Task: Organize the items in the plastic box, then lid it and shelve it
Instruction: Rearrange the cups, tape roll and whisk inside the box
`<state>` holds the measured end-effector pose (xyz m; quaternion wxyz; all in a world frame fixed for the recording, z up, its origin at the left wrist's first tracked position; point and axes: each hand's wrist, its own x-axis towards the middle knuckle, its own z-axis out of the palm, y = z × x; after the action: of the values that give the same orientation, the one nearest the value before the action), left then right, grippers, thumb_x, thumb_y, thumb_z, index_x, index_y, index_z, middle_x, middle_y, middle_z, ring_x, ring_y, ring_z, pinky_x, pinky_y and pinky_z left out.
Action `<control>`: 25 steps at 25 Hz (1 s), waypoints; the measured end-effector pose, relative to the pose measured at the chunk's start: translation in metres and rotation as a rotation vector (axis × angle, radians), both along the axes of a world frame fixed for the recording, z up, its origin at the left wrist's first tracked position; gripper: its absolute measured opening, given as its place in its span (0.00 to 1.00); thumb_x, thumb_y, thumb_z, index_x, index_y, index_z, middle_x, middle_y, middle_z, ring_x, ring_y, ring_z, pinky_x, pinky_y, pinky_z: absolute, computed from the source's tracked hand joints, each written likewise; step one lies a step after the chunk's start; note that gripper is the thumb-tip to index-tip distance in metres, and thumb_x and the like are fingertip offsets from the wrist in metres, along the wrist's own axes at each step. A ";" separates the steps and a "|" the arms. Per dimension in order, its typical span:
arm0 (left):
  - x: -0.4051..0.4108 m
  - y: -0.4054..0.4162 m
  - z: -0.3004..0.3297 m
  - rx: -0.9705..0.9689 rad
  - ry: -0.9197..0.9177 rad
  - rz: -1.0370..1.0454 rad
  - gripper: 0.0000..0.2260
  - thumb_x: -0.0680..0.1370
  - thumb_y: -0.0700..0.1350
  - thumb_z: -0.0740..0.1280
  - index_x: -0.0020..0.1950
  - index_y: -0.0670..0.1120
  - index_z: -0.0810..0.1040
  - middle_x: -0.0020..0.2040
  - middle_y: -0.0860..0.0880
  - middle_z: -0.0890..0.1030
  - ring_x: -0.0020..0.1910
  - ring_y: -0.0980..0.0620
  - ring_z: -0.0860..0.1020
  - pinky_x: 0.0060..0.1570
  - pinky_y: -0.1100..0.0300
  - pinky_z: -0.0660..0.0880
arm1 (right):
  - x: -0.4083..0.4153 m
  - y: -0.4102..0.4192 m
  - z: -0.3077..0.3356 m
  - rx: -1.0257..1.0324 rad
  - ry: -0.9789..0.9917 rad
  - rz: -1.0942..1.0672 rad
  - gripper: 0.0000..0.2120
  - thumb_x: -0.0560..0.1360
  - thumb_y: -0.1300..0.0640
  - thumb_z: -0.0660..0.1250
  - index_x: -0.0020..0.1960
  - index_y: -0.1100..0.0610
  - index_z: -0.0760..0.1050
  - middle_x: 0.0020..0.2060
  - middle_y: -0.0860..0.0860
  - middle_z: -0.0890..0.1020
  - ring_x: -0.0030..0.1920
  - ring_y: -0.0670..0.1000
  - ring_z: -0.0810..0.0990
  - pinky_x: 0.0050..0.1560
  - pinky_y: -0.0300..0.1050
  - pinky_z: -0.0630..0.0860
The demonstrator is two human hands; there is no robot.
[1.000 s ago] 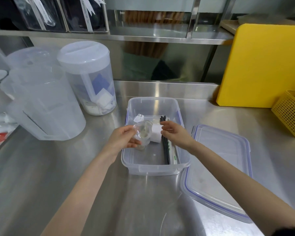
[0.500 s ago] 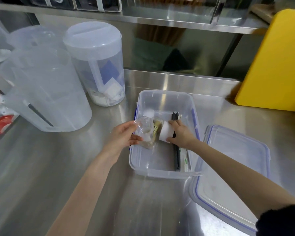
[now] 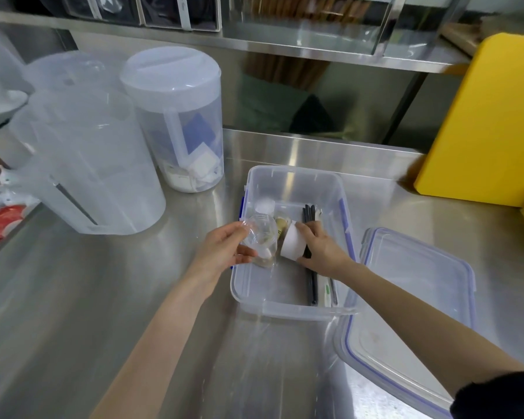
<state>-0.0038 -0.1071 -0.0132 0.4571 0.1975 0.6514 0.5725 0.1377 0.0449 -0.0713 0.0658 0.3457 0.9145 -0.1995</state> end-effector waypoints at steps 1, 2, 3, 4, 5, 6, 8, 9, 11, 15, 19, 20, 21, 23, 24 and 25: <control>0.000 -0.001 0.000 -0.003 0.002 0.001 0.12 0.78 0.42 0.61 0.59 0.40 0.77 0.49 0.47 0.79 0.25 0.60 0.77 0.27 0.70 0.74 | -0.001 -0.001 0.001 -0.007 0.005 -0.012 0.37 0.71 0.54 0.69 0.73 0.55 0.52 0.68 0.59 0.61 0.65 0.60 0.67 0.67 0.54 0.69; 0.000 -0.001 0.000 -0.004 0.003 0.001 0.12 0.78 0.42 0.61 0.59 0.40 0.77 0.48 0.46 0.78 0.25 0.60 0.77 0.27 0.70 0.74 | -0.002 -0.002 0.002 -0.019 0.008 -0.025 0.36 0.71 0.54 0.68 0.73 0.55 0.53 0.68 0.59 0.62 0.65 0.60 0.67 0.67 0.55 0.69; 0.000 -0.001 0.000 -0.002 0.002 0.000 0.12 0.78 0.42 0.60 0.58 0.40 0.77 0.48 0.46 0.78 0.25 0.60 0.78 0.27 0.70 0.74 | -0.002 -0.003 0.004 -0.040 0.013 -0.043 0.36 0.71 0.53 0.68 0.73 0.55 0.53 0.68 0.59 0.62 0.65 0.60 0.67 0.67 0.55 0.69; 0.001 -0.001 0.000 0.001 0.001 -0.001 0.12 0.78 0.42 0.60 0.58 0.41 0.78 0.48 0.47 0.78 0.25 0.60 0.78 0.27 0.70 0.74 | -0.002 -0.003 0.006 -0.062 0.020 -0.060 0.36 0.71 0.52 0.68 0.73 0.54 0.53 0.68 0.59 0.62 0.65 0.61 0.67 0.67 0.55 0.69; 0.000 -0.001 0.001 0.005 0.000 0.000 0.12 0.78 0.42 0.60 0.58 0.41 0.78 0.47 0.47 0.78 0.25 0.60 0.78 0.27 0.70 0.74 | -0.001 -0.004 0.008 -0.072 0.024 -0.065 0.37 0.71 0.52 0.68 0.73 0.54 0.53 0.68 0.58 0.62 0.64 0.61 0.68 0.67 0.56 0.68; 0.001 -0.002 0.002 0.007 0.000 0.001 0.11 0.78 0.42 0.60 0.58 0.41 0.78 0.47 0.47 0.78 0.25 0.60 0.78 0.27 0.70 0.74 | 0.001 -0.006 0.010 -0.074 0.020 -0.055 0.37 0.71 0.52 0.69 0.73 0.54 0.53 0.67 0.58 0.62 0.64 0.61 0.68 0.68 0.56 0.68; 0.001 -0.003 0.003 0.008 0.004 0.003 0.12 0.78 0.42 0.60 0.58 0.41 0.78 0.48 0.47 0.78 0.25 0.60 0.77 0.27 0.69 0.75 | 0.004 -0.011 0.012 -0.076 0.004 -0.009 0.38 0.70 0.51 0.69 0.74 0.53 0.52 0.67 0.58 0.62 0.64 0.60 0.68 0.68 0.55 0.67; 0.001 -0.003 0.003 0.006 0.008 0.002 0.12 0.78 0.42 0.60 0.58 0.41 0.78 0.49 0.46 0.78 0.25 0.60 0.77 0.27 0.69 0.75 | 0.005 -0.015 0.013 -0.075 -0.001 0.016 0.39 0.70 0.51 0.69 0.74 0.54 0.52 0.67 0.57 0.62 0.64 0.60 0.68 0.68 0.55 0.67; 0.003 -0.003 0.005 0.010 0.011 -0.003 0.13 0.78 0.42 0.60 0.60 0.40 0.77 0.51 0.45 0.78 0.25 0.60 0.77 0.27 0.70 0.75 | 0.008 -0.021 0.014 -0.057 -0.009 0.060 0.40 0.70 0.50 0.69 0.74 0.56 0.52 0.66 0.57 0.64 0.65 0.58 0.67 0.68 0.52 0.66; 0.007 -0.005 0.006 0.021 0.013 -0.017 0.13 0.78 0.42 0.60 0.60 0.41 0.77 0.54 0.45 0.78 0.25 0.60 0.77 0.28 0.70 0.75 | 0.015 -0.027 0.016 -0.001 -0.056 0.170 0.36 0.69 0.46 0.69 0.70 0.56 0.58 0.64 0.55 0.67 0.63 0.56 0.67 0.66 0.49 0.64; 0.008 -0.007 0.007 0.032 0.007 -0.022 0.10 0.78 0.43 0.61 0.57 0.44 0.78 0.55 0.46 0.78 0.25 0.60 0.77 0.28 0.70 0.76 | 0.017 -0.028 0.014 0.005 -0.156 0.273 0.34 0.69 0.43 0.68 0.70 0.52 0.61 0.64 0.54 0.68 0.62 0.55 0.67 0.64 0.48 0.63; 0.008 -0.007 0.007 0.033 0.007 -0.023 0.10 0.78 0.43 0.61 0.56 0.44 0.78 0.55 0.46 0.78 0.25 0.60 0.78 0.28 0.70 0.76 | 0.018 -0.028 0.013 0.002 -0.197 0.302 0.33 0.69 0.43 0.68 0.70 0.50 0.61 0.64 0.54 0.68 0.62 0.55 0.66 0.64 0.48 0.63; 0.008 -0.008 0.007 0.033 0.009 -0.024 0.10 0.78 0.43 0.61 0.56 0.44 0.78 0.55 0.46 0.78 0.25 0.60 0.78 0.28 0.70 0.76 | 0.019 -0.028 0.011 -0.007 -0.233 0.322 0.32 0.70 0.43 0.67 0.70 0.49 0.61 0.64 0.54 0.67 0.62 0.56 0.66 0.64 0.48 0.63; 0.008 -0.008 0.006 0.029 0.012 -0.022 0.10 0.78 0.43 0.61 0.56 0.43 0.78 0.55 0.45 0.78 0.25 0.60 0.78 0.28 0.70 0.75 | 0.022 -0.028 0.010 -0.036 -0.268 0.324 0.31 0.72 0.44 0.66 0.71 0.48 0.60 0.65 0.54 0.67 0.62 0.56 0.65 0.64 0.48 0.64; 0.008 -0.008 0.006 0.026 0.013 -0.020 0.10 0.78 0.42 0.61 0.56 0.43 0.78 0.55 0.45 0.78 0.25 0.60 0.78 0.28 0.70 0.76 | 0.023 -0.027 0.010 -0.045 -0.277 0.321 0.30 0.72 0.45 0.66 0.71 0.47 0.60 0.65 0.54 0.67 0.62 0.56 0.65 0.64 0.48 0.64; 0.008 -0.008 0.006 0.024 0.014 -0.019 0.11 0.78 0.43 0.61 0.57 0.43 0.78 0.56 0.45 0.78 0.25 0.60 0.78 0.28 0.70 0.76 | 0.025 -0.025 0.010 -0.046 -0.291 0.326 0.30 0.72 0.45 0.66 0.71 0.47 0.60 0.65 0.54 0.66 0.62 0.56 0.65 0.64 0.48 0.64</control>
<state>0.0044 -0.1153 -0.0075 0.4558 0.2132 0.6458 0.5743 0.1623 0.0194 -0.0613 0.2364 0.2166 0.9344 -0.1551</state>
